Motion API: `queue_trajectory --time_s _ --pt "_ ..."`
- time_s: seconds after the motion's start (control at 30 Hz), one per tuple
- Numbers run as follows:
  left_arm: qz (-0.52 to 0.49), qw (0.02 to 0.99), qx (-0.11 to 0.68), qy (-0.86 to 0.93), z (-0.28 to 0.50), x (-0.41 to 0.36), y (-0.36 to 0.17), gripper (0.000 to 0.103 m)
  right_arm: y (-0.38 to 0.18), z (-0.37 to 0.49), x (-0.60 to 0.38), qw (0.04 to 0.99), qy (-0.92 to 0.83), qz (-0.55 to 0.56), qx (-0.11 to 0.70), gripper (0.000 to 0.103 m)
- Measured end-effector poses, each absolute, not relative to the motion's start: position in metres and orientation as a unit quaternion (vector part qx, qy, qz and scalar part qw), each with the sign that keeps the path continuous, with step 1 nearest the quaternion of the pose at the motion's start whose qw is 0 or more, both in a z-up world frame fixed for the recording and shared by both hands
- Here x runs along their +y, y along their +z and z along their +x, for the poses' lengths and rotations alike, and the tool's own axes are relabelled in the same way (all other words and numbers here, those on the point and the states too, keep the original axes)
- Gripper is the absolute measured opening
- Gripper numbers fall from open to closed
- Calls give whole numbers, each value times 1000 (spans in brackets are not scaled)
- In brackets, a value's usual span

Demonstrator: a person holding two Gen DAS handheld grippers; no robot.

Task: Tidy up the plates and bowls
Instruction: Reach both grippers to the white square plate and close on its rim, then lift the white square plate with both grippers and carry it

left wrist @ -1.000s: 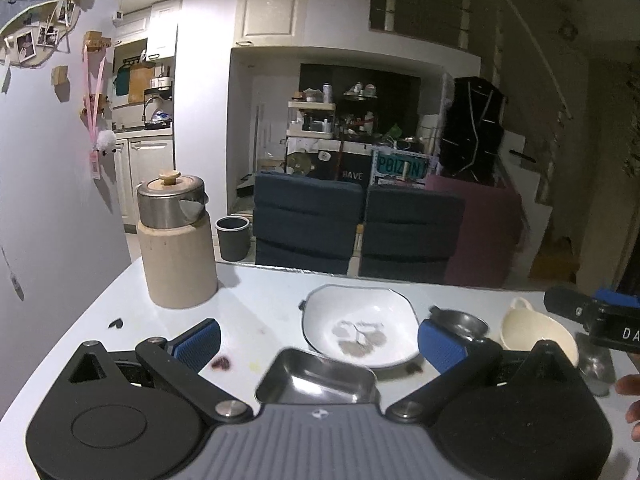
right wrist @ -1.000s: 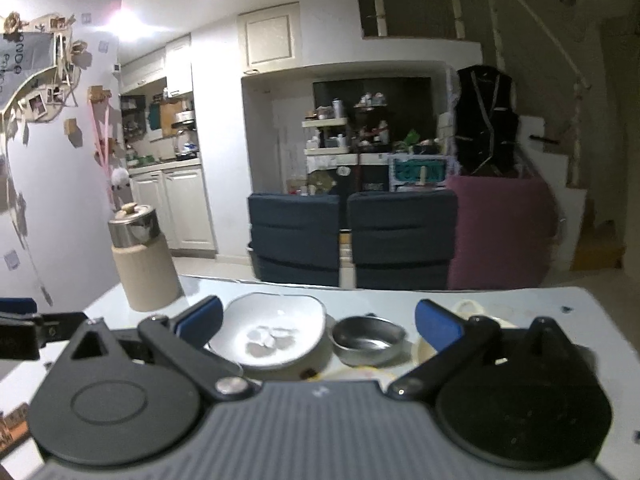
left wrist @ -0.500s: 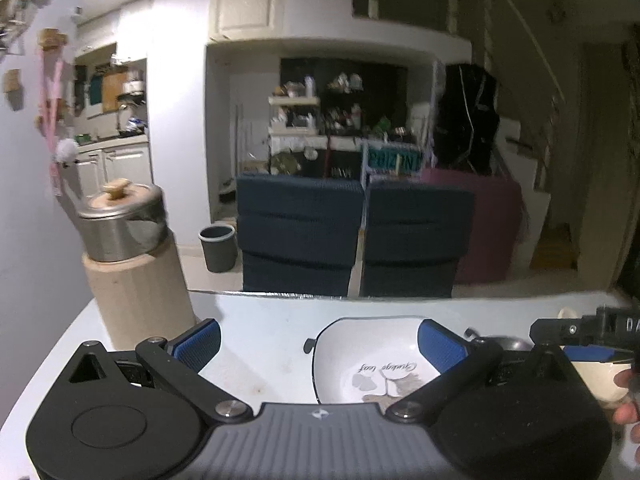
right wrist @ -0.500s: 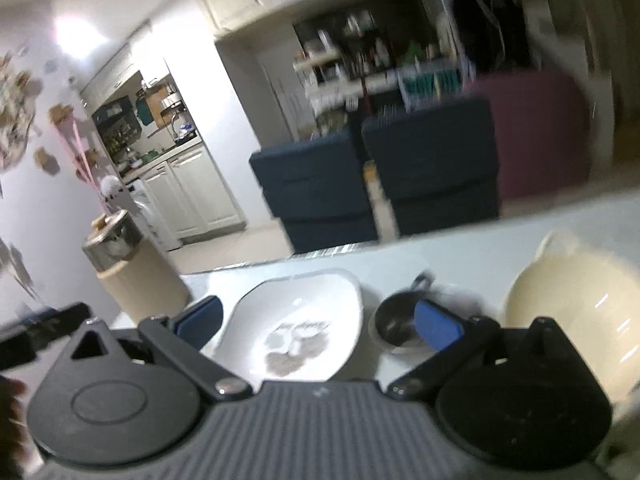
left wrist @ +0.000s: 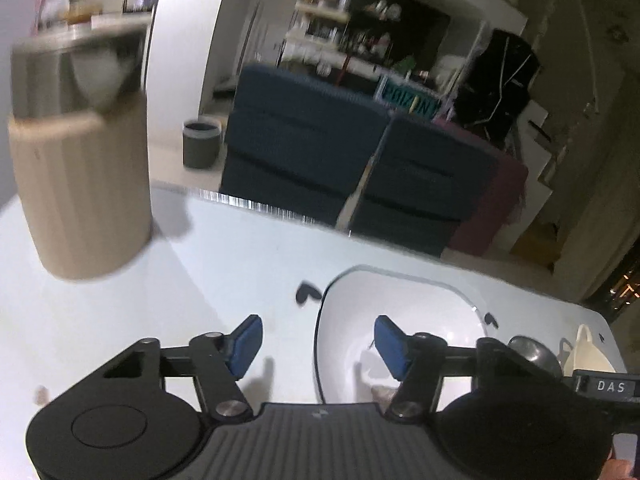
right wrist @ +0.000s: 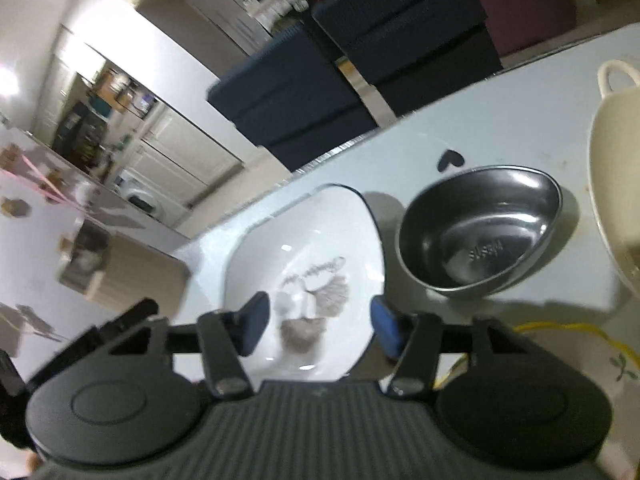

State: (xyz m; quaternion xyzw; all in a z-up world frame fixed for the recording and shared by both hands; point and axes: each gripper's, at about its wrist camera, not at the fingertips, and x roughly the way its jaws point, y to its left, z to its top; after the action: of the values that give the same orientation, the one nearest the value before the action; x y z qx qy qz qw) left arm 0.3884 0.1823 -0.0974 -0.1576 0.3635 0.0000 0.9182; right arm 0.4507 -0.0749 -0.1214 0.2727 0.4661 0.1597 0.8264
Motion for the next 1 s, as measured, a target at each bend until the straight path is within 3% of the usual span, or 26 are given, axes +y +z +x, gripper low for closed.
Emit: queue_trajectory --time_s 0.3,0.47,0.73,0.8,1.0 --pt "-175 896 409 -20 416 186 -133 51 -139 468 -62 827 101 243 497 45" --pt "-171 887 428 -25 427 184 -145 35 -151 485 -58 825 88 251 499 32" --pt "-193 880 431 -48 439 185 -153 11 -150 503 -45 843 81 205 491 27" --pt "-193 881 430 -46 439 184 -153 10 -152 505 -39 849 83 176 491 20" --pt "-190 893 406 -45 431 183 -153 10 -156 498 -46 857 109 167 475 14"
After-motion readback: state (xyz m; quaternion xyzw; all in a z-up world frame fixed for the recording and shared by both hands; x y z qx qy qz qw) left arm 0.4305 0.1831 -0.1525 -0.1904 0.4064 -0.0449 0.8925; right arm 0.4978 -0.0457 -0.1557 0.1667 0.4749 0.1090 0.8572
